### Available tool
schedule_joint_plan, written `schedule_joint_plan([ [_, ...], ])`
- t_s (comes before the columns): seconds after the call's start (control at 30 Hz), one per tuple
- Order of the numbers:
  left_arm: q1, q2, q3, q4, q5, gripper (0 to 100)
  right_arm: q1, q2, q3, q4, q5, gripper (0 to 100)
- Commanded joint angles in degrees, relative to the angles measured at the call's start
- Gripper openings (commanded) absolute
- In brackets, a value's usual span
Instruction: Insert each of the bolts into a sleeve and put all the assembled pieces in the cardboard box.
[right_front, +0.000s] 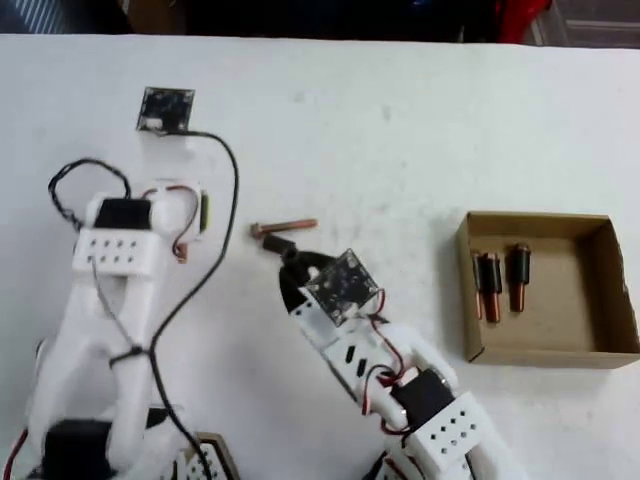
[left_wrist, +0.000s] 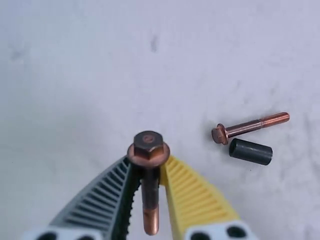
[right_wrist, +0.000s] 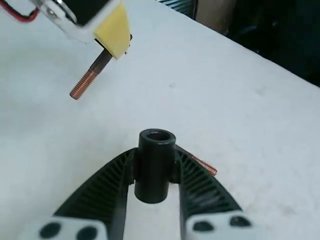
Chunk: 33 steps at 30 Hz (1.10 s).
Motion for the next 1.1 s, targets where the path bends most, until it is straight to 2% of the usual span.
schedule_joint_plan([
  [0.0, -0.2, -12.3, 2.5, -1.8, 0.8, 2, -0.9, 0.2, 0.2, -7.1, -0.4, 1.9],
  [0.23, 1.4, -26.9, 3.9, -1.8, 0.9, 2, -1.0, 0.1, 2.5, -11.7, -0.4, 1.9],
  [0.37, 6.9, -33.3, 5.8, -1.9, 0.9, 2, -1.0, -0.3, 2.5, -11.7, -1.1, 1.9],
  [0.43, 9.6, -36.0, 7.3, -2.3, 0.9, 2, -1.0, -0.3, 2.5, -12.0, -4.7, 1.9],
  [0.57, 11.3, -41.6, 10.8, -7.2, 4.0, 2, -0.8, -0.1, 2.5, -14.6, -10.7, 1.9],
  [0.83, 11.6, -50.3, 18.9, -15.1, 5.8, 2, -1.0, 0.1, 2.6, -18.3, -10.7, 1.9],
  [1.07, 19.8, -58.2, 23.9, -21.0, 5.6, 2, -1.1, 0.1, 5.8, -24.9, -10.6, 1.9],
])
